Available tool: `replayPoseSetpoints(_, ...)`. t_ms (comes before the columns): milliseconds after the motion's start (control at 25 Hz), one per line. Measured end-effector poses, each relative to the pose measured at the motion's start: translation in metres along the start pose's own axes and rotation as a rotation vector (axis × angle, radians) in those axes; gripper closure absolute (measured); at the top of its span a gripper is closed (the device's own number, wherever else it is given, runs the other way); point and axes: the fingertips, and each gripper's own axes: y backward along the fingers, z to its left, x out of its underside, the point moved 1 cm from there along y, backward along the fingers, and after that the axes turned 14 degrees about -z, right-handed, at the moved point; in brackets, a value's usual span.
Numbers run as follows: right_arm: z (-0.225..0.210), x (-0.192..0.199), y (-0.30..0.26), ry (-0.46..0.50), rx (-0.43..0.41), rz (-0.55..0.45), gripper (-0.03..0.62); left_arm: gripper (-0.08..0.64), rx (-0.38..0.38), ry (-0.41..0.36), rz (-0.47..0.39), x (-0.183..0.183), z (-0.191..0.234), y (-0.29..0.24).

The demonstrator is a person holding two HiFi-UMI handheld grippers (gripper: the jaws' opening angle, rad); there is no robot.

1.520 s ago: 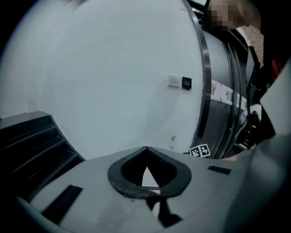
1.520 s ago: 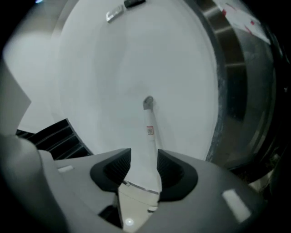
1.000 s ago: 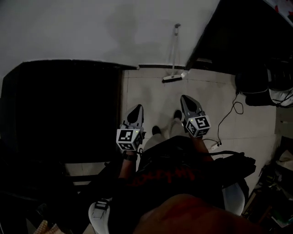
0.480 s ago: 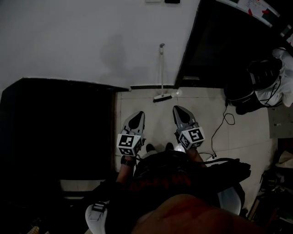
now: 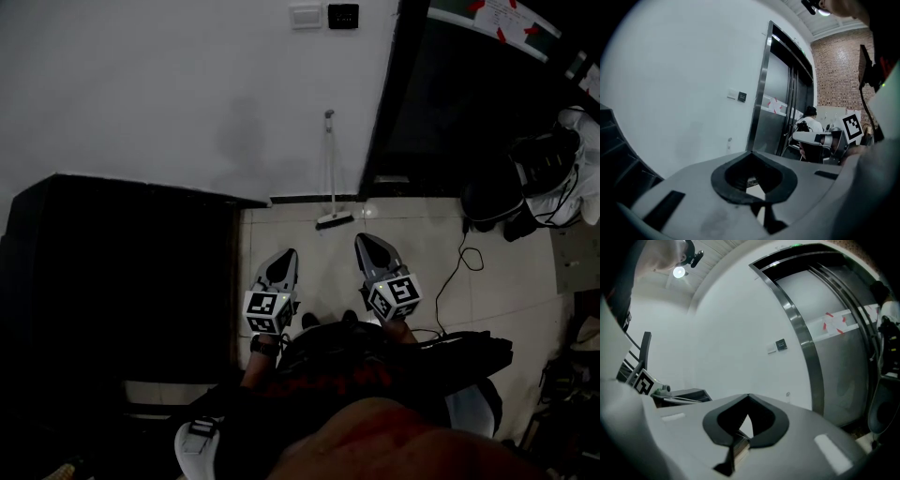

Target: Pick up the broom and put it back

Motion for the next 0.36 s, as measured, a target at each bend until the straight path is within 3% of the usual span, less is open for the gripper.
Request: replayPoseSetpoints(360, -0.014, 0.006, 0.005, 0.006, 0.022, 0.027, 0.592, 0.555, 0.034, -0.015, -0.022, -0.005, -0.007, -0.018)
